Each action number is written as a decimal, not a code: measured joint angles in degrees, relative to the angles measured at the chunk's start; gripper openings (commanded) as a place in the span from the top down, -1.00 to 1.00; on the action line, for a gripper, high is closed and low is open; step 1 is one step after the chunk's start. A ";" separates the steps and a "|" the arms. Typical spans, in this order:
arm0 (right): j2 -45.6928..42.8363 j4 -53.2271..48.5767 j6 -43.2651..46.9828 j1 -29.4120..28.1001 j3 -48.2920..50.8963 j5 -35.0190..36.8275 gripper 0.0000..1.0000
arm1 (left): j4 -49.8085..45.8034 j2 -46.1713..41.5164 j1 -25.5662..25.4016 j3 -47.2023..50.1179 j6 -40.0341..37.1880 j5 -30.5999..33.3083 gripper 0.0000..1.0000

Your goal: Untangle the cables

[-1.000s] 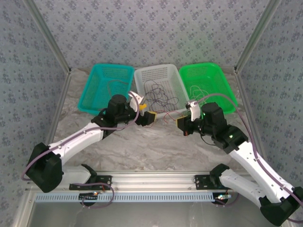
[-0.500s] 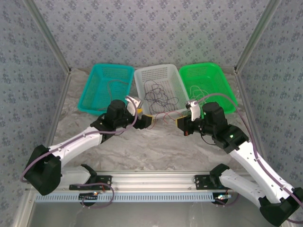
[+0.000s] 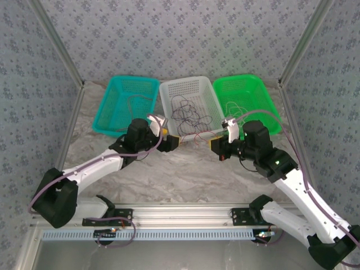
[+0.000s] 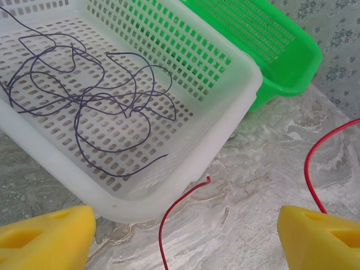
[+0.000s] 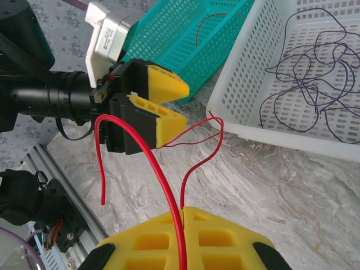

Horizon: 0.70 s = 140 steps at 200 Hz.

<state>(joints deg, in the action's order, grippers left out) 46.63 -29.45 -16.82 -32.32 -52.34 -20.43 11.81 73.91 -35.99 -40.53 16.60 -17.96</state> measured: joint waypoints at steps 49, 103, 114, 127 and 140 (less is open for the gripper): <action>-1.29 0.72 0.00 0.00 0.00 0.07 1.00 | 1.95 0.59 0.00 0.17 1.11 -2.69 -0.66; -1.66 3.30 -0.04 0.00 0.00 0.04 1.00 | 4.96 4.52 -0.09 0.96 2.38 -6.21 -0.62; -1.66 3.98 -0.04 0.00 0.00 0.02 1.00 | 5.16 5.35 -0.31 1.07 2.58 -6.56 -0.62; -1.73 4.85 -0.09 0.00 0.02 0.00 1.00 | 5.38 6.16 -0.81 1.07 2.62 -6.78 -0.62; -2.03 5.97 -0.15 0.00 0.20 -0.26 1.00 | 5.70 6.80 -1.36 1.07 2.62 -6.84 -0.61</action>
<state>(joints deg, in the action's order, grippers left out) 44.60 -23.49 -16.97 -32.32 -52.14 -20.69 17.52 80.71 -37.34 -39.46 19.22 -24.80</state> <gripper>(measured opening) 0.072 0.808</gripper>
